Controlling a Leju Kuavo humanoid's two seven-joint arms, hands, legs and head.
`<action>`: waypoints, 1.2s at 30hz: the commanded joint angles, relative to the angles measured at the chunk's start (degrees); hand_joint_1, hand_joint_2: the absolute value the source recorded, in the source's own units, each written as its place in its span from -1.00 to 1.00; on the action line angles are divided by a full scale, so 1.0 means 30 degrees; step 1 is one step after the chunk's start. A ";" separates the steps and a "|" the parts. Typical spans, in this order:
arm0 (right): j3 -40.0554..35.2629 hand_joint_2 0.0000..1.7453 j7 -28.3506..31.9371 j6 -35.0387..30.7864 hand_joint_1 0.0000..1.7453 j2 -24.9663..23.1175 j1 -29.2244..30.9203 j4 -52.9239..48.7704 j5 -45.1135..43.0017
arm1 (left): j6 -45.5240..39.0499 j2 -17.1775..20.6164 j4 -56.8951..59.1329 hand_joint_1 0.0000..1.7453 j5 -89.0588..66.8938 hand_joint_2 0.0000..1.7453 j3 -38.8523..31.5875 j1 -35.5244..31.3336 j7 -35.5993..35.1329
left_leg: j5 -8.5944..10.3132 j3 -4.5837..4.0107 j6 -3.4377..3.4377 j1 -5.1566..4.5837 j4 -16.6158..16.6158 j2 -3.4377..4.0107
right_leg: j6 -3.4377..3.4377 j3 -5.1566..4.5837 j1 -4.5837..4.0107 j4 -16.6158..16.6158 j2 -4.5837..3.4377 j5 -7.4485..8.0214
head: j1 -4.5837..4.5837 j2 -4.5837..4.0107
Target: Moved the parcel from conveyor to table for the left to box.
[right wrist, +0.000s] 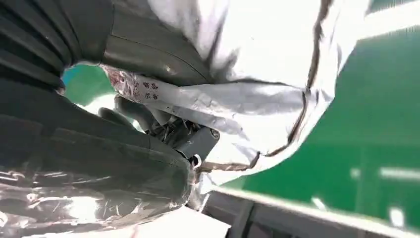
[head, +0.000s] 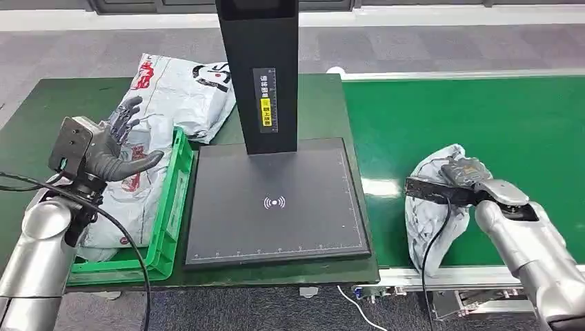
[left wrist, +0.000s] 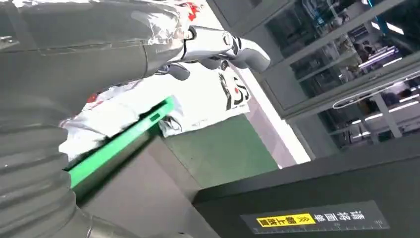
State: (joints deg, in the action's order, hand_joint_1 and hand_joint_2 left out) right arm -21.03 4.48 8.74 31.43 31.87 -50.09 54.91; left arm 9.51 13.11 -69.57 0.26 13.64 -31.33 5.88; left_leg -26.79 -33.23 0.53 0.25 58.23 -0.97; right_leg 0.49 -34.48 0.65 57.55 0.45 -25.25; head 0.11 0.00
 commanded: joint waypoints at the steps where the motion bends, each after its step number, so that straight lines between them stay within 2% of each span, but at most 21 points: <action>1: 0.4240 1.00 0.2493 -0.0793 1.00 -0.3145 0.0747 -0.1282 -0.2598 | 0.0093 -0.0398 0.0367 -1.00 -0.0672 1.00 -0.1613 -0.0146 0.0153 | -0.0006 0.0037 0.0006 0.0001 -0.0025 0.0123 | -0.0013 0.0000 -0.0004 -0.0025 -0.0109 0.0030 | 0.0000 0.0000; 4: 0.5124 1.00 0.3444 -0.0088 1.00 -0.3898 0.0435 -0.2777 -0.3806 | 0.0140 -0.0390 0.0671 -1.00 -0.0860 1.00 -0.1843 -0.0309 0.0415 | -0.0003 0.0053 0.0012 -0.0003 -0.0043 0.0198 | -0.0022 -0.0010 0.0001 -0.0027 -0.0177 0.0047 | 0.0000 0.0000; 6: 0.5698 1.00 0.3901 0.0351 1.00 -0.4320 0.0467 -0.3211 -0.4650 | 0.0164 -0.0325 0.0989 -1.00 -0.0894 1.00 -0.1923 -0.0480 0.0571 | 0.0002 0.0041 0.0014 0.0004 -0.0035 0.0155 | -0.0021 -0.0013 -0.0004 -0.0019 -0.0147 0.0038 | 0.0000 0.0000; 10: 0.5948 1.00 0.4074 0.1086 1.00 -0.5141 0.1564 -0.2880 -0.5617 | 0.0187 -0.0361 0.1582 -1.00 -0.0893 1.00 -0.1966 -0.0975 0.0817 | 0.0006 -0.0002 0.0016 0.0011 -0.0002 0.0110 | -0.0013 -0.0049 -0.0006 0.0013 -0.0104 0.0021 | 0.0000 0.0000; 15: 0.4026 1.00 0.3878 0.2154 1.00 -0.6078 0.2302 -0.2473 -0.5537 | 0.0304 -0.0465 0.2347 -1.00 -0.0840 1.00 -0.1563 -0.1963 0.0834 | 0.0008 -0.0001 0.0021 0.0021 0.0008 0.0152 | -0.0015 -0.0054 -0.0015 0.0025 -0.0141 0.0033 | 0.0000 0.0000; 23: 0.0781 1.00 0.3279 0.2510 1.00 -0.7660 0.3099 -0.1867 -0.5370 | 0.0496 -0.0585 0.2453 -1.00 -0.0613 1.00 -0.1017 -0.1936 0.1107 | 0.0008 0.0034 0.0038 0.0025 -0.0020 0.0205 | -0.0038 -0.0040 -0.0017 0.0018 -0.0201 0.0044 | 0.0000 0.0000; 24: 0.0385 1.00 0.3100 0.2506 1.00 -0.7964 0.3439 -0.1499 -0.5379 | 0.0485 -0.0690 0.2625 -1.00 -0.0618 1.00 -0.0885 -0.2177 0.1126 | 0.0021 0.0084 0.0044 0.0028 -0.0072 0.0268 | -0.0051 -0.0012 -0.0022 -0.0027 -0.0253 0.0071 | 0.0000 0.0000; 25: -0.0260 1.00 0.2971 0.2423 1.00 -0.8455 0.3931 -0.0856 -0.5466 | 0.0523 -0.0946 0.2982 -1.00 -0.0622 1.00 -0.0623 -0.2663 0.1138 | 0.0016 0.0032 0.0037 0.0029 -0.0022 0.0192 | -0.0037 -0.0043 -0.0022 0.0016 -0.0185 0.0038 | 0.0000 0.0000; 28: -0.1344 1.00 0.2594 0.2173 1.00 -0.9846 0.4914 0.0447 -0.5763 | 0.0462 -0.1474 0.3441 -1.00 -0.0647 1.00 -0.0104 -0.3456 0.0961 | 0.0018 -0.0010 0.0042 0.0035 0.0021 0.0218 | -0.0046 -0.0102 -0.0030 0.0060 -0.0211 0.0050 | 0.0000 0.0000; 31: -0.1787 1.00 0.2272 0.1955 1.00 -1.0814 0.5464 0.1222 -0.6012 | 0.0363 -0.1736 0.3263 -1.00 -0.0558 1.00 0.0081 -0.3593 0.0862 | 0.0034 -0.0022 0.0055 0.0041 0.0008 0.0167 | -0.0033 -0.0093 -0.0031 0.0056 -0.0171 0.0041 | 0.0000 0.0000; 32: -0.1846 1.00 0.2214 0.1904 1.00 -1.0929 0.5526 0.1313 -0.6041 | 0.0349 -0.1740 0.3215 -1.00 -0.0547 1.00 0.0106 -0.3568 0.0846 | 0.0046 0.0032 0.0063 0.0045 -0.0036 0.0274 | -0.0064 -0.0084 -0.0037 0.0013 -0.0265 0.0089 | 0.0000 0.0000; 36: -0.1798 1.00 0.2226 0.1889 1.00 -1.0750 0.5484 0.1357 -0.6055 | 0.0343 -0.1666 0.3230 -1.00 -0.0544 1.00 0.0079 -0.3509 0.0844 | 0.0048 0.0010 0.0066 0.0042 -0.0024 0.0236 | -0.0088 -0.0098 -0.0036 0.0032 -0.0220 0.0073 | 0.0000 0.0000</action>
State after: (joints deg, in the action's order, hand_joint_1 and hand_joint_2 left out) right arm -20.61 11.67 14.88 2.44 43.17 -54.49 37.09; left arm 10.71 8.98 -64.41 -1.62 11.10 -38.41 8.87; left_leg -26.66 -33.28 0.73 0.36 58.23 -0.41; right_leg 0.27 -34.83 0.56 57.70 -0.12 -25.09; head 0.11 0.00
